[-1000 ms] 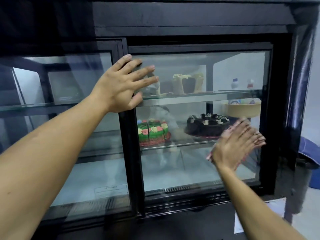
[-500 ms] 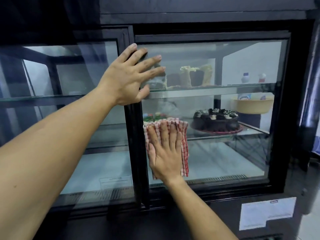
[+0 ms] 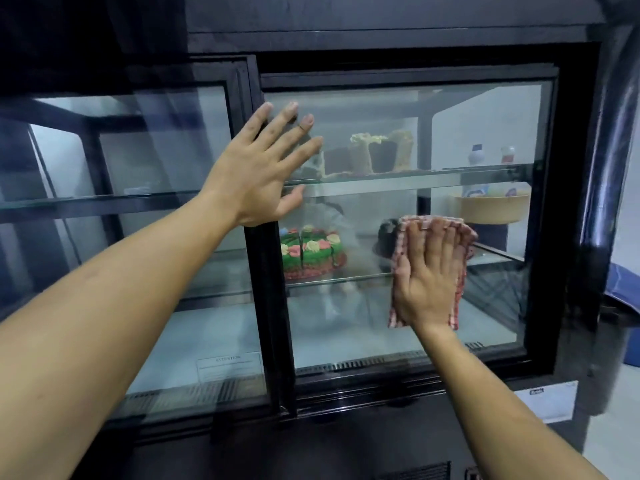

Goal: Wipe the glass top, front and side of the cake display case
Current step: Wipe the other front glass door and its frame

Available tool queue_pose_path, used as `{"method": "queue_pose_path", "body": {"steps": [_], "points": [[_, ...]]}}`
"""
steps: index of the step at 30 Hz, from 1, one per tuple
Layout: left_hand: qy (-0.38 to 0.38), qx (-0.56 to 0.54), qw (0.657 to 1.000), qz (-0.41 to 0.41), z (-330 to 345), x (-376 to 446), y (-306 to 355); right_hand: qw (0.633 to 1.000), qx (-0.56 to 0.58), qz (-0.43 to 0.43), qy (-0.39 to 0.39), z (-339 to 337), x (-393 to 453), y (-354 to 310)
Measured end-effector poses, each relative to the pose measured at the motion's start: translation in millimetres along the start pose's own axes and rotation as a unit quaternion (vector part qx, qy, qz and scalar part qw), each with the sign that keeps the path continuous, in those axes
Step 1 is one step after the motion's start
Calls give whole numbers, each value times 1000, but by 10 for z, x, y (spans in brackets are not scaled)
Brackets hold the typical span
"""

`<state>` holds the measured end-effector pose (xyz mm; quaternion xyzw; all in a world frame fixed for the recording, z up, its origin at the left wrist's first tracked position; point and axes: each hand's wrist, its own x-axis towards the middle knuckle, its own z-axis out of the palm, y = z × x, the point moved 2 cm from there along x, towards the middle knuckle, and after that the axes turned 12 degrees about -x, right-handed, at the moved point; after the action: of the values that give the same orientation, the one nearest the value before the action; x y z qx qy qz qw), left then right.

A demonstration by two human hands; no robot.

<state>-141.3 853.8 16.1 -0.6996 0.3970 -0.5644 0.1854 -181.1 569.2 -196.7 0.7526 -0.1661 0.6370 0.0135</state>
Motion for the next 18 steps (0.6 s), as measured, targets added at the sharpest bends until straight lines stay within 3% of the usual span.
{"method": "queue_pose_path", "body": {"steps": [2,3,4,5,7,9,13,15,18], "points": [[-4,-12,999,43,1,25,8,979,29,200,-25,13,-291,236],[-9,-17,997,75,13,41,15,963,28,265,-39,-8,-473,160],[-15,-22,994,102,27,60,22,962,12,269,-44,-36,-639,-20],[-23,-24,992,119,35,80,23,974,-1,217,-58,-39,-796,-276],[-30,-22,992,120,47,85,48,995,17,-13,-94,-32,-1029,-864],[-35,-12,993,116,50,69,64,982,23,-174,-72,-42,-993,-1255],[-32,-14,993,115,64,60,68,971,11,-238,5,-85,-233,-929],[-28,-18,993,110,75,65,74,988,-14,-153,20,-58,105,-370],[-22,-19,994,107,73,57,81,994,6,111,-13,21,26,355]]}}
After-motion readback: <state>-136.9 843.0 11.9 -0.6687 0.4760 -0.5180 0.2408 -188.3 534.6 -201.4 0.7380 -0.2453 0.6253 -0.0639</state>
